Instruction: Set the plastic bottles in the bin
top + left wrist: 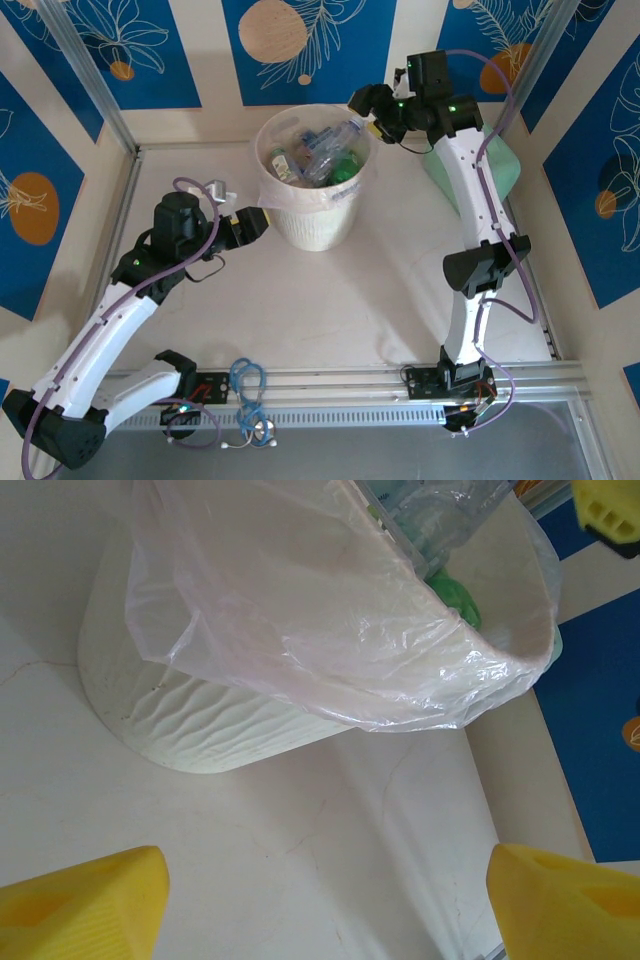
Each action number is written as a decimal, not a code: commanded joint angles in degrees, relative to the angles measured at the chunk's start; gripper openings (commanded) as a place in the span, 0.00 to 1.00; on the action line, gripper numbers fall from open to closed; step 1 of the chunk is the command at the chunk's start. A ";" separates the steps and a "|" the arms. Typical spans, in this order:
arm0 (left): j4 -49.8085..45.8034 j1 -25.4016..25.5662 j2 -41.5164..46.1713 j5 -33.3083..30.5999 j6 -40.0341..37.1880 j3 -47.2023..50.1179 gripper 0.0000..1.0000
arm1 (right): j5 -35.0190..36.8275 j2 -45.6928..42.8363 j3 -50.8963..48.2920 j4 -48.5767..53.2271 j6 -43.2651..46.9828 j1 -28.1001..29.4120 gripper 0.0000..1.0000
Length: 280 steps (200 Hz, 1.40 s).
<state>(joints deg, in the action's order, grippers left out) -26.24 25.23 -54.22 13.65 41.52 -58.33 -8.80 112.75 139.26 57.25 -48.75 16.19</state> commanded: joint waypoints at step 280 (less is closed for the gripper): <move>-0.35 -0.47 4.38 -21.64 -11.21 -2.95 1.00 | 32.62 -32.00 -30.21 -2.98 20.71 15.64 0.69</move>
<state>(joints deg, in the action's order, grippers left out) -27.90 25.23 -52.23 4.32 36.56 -60.71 11.66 92.99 127.57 59.40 -33.12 27.81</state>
